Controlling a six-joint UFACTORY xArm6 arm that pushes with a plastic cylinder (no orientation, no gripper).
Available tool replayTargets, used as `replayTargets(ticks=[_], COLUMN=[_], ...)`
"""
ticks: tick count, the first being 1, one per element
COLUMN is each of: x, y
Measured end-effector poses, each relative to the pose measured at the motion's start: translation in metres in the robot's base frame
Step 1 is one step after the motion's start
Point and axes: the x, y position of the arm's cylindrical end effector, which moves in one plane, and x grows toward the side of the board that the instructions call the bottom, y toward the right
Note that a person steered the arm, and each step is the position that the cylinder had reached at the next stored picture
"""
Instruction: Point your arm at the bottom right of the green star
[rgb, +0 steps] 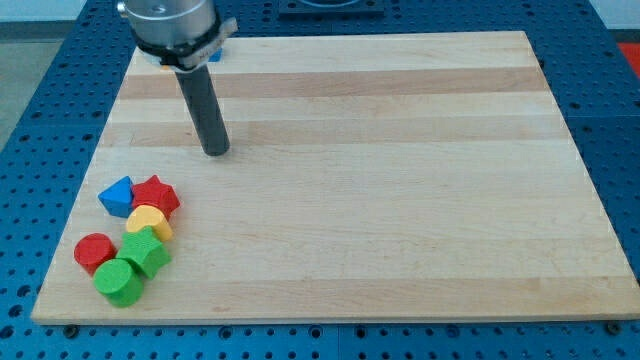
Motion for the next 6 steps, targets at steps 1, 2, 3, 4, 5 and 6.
replayTargets(ticks=[1,2,3,4,5,6], x=[0.029,0.059,0.087,0.118,0.149,0.178], y=[0.017,0.027,0.031,0.031,0.031,0.024])
